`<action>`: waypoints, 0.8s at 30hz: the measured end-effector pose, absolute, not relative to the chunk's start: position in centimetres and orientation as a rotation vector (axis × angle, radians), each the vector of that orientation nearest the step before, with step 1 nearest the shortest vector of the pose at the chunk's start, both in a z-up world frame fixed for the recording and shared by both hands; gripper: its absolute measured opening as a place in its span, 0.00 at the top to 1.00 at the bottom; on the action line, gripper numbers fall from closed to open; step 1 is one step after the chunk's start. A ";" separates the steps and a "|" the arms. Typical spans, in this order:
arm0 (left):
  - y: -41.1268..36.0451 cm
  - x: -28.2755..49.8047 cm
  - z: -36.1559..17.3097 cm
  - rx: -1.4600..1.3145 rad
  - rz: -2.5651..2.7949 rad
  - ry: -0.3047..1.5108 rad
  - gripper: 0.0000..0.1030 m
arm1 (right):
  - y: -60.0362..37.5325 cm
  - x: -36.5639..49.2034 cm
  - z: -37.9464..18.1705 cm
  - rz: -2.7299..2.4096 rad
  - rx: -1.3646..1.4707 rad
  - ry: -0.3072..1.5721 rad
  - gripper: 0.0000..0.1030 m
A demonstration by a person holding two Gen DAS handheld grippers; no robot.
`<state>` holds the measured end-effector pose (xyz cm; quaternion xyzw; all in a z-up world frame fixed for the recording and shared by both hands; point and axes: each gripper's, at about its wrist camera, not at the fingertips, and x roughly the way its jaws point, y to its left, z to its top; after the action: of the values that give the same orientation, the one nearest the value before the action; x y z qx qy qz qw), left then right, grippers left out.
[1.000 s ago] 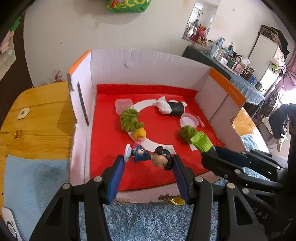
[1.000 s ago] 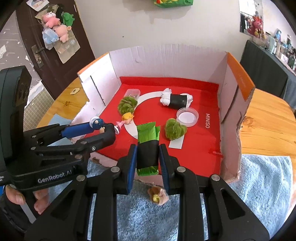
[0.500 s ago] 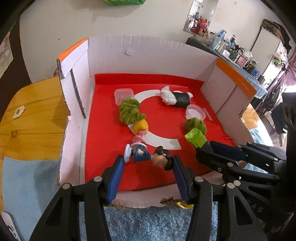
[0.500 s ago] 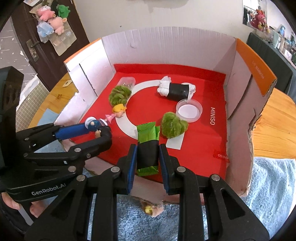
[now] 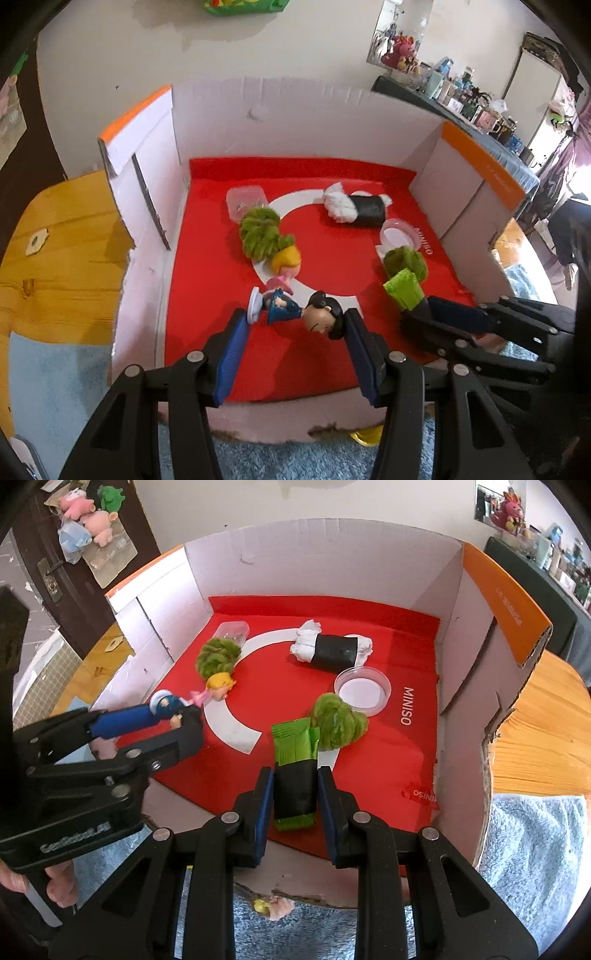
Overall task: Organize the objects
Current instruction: 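Lower the packet and the black-haired doll toward the red floor with both tools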
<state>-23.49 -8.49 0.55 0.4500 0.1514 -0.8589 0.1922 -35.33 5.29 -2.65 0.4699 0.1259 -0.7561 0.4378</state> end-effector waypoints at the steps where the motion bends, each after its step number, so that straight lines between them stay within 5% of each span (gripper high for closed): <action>1: -8.8 -23.4 0.3 1.272 -2.406 0.454 0.47 | 5.2 -35.2 -2.6 -1.878 1.166 0.315 0.78; 24: -9.1 -23.7 0.0 1.289 -2.381 0.485 0.47 | 5.7 -36.1 -3.0 -1.859 1.192 0.313 0.78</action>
<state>-23.72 -9.06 -0.04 0.4597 0.1730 -0.8491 0.1942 -36.13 5.75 -2.99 0.4800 0.1258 -0.7484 0.4401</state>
